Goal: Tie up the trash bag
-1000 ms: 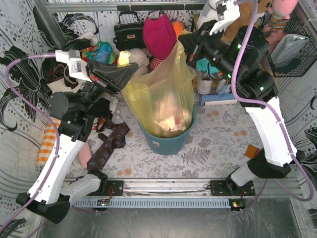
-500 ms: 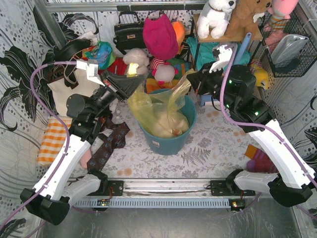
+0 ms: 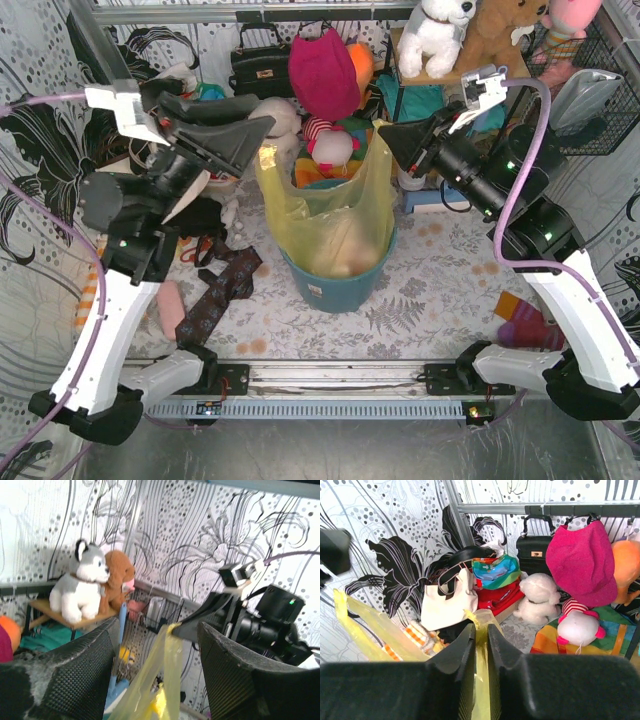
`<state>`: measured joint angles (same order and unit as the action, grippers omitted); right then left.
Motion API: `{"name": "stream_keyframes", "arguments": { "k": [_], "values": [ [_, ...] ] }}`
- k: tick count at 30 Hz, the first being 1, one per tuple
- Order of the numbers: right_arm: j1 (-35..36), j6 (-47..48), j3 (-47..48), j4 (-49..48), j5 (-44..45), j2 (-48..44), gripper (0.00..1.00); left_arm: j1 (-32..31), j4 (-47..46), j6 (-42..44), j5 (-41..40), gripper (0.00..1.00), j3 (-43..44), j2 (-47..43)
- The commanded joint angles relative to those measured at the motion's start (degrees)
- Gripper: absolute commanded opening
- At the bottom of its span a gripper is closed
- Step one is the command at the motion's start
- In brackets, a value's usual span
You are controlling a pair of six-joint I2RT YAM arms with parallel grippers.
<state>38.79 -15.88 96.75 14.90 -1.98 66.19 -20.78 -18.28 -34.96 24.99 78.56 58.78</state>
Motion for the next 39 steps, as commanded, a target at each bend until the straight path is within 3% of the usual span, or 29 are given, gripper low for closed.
{"name": "stream_keyframes", "arguments": {
  "k": [1,3,5,7,13,17,21,26,32,39],
  "values": [
    [0.15,0.91,0.32,-1.30,-1.61,-1.13,0.12,0.32,7.37,2.06,0.24,0.72,9.40,1.41],
    [0.15,1.28,0.18,-1.33,-1.49,-1.60,0.12,0.24,8.61,0.43,2.60,0.71,13.17,2.89],
    [0.15,1.66,0.48,-0.98,-1.38,-1.66,0.00,-0.86,8.49,-2.15,4.39,0.68,15.67,4.45],
    [0.15,2.08,0.75,-0.84,-1.19,-1.51,0.00,-4.78,9.66,-1.17,3.72,0.68,17.37,5.81],
    [0.19,2.64,1.06,-0.86,-1.62,-1.48,0.00,-25.15,18.98,9.69,-10.51,0.66,22.58,10.65],
    [0.15,2.48,0.73,-1.20,-1.99,-1.93,0.00,-32.11,18.27,13.44,-18.77,0.66,18.82,11.58],
    [0.15,2.21,1.32,-1.01,-4.24,-1.49,0.00,-33.39,15.08,18.69,-23.72,0.69,13.63,12.44],
    [0.15,2.41,2.16,-0.40,-7.53,-1.46,0.00,-34.22,13.25,27.23,-24.03,0.72,10.87,14.70],
    [0.15,2.73,2.22,0.25,-8.83,-2.19,0.00,-34.42,11.05,31.82,-26.60,0.77,8.26,15.27],
    [0.15,2.24,1.35,-0.28,-12.80,-3.15,0.00,-34.42,2.62,36.48,-25.05,0.75,3.61,15.56]
  ]
}}
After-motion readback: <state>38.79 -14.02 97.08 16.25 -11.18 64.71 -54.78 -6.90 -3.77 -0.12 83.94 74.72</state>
